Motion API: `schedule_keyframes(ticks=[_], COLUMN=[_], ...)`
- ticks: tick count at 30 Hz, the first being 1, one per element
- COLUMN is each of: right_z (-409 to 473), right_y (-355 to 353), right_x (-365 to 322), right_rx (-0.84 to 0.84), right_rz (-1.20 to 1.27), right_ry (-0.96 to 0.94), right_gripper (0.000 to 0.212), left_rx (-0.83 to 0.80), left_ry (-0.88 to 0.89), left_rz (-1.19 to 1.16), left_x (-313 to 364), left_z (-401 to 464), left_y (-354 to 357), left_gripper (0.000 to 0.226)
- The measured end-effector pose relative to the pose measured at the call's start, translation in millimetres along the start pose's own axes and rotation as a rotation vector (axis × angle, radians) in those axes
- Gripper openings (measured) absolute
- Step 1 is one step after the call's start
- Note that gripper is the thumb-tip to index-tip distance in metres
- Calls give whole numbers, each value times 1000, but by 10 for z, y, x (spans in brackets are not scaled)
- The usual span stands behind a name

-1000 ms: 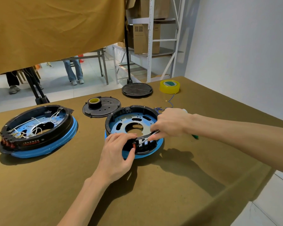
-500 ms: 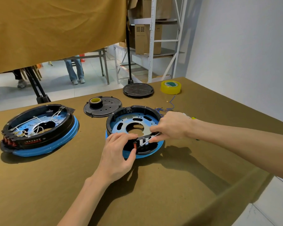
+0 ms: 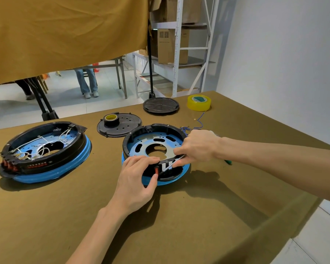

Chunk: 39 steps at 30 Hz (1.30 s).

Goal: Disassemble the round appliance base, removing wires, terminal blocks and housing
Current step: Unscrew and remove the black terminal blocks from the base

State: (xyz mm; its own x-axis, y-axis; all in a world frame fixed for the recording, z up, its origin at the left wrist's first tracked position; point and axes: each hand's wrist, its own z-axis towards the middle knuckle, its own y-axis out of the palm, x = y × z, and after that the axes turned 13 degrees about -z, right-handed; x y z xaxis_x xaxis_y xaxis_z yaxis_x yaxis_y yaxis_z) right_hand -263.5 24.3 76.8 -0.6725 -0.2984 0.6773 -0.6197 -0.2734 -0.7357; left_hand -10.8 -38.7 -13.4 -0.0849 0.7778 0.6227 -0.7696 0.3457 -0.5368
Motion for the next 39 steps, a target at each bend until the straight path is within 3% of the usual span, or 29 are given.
schedule_keyframes(ticks=[23, 32, 39], right_z=[73, 66, 13], right_y=[312, 377, 312], right_x=[167, 160, 114], right_rx=[104, 251, 211], right_rz=[55, 56, 20], right_ry=[-112, -100, -57], right_gripper=[87, 68, 67], left_rx=[-41, -51, -25], left_ry=[124, 105, 96], left_rz=[83, 85, 80], left_x=[-73, -71, -38], left_z=[47, 49, 47], left_y=[61, 63, 65], left_gripper=[51, 49, 51])
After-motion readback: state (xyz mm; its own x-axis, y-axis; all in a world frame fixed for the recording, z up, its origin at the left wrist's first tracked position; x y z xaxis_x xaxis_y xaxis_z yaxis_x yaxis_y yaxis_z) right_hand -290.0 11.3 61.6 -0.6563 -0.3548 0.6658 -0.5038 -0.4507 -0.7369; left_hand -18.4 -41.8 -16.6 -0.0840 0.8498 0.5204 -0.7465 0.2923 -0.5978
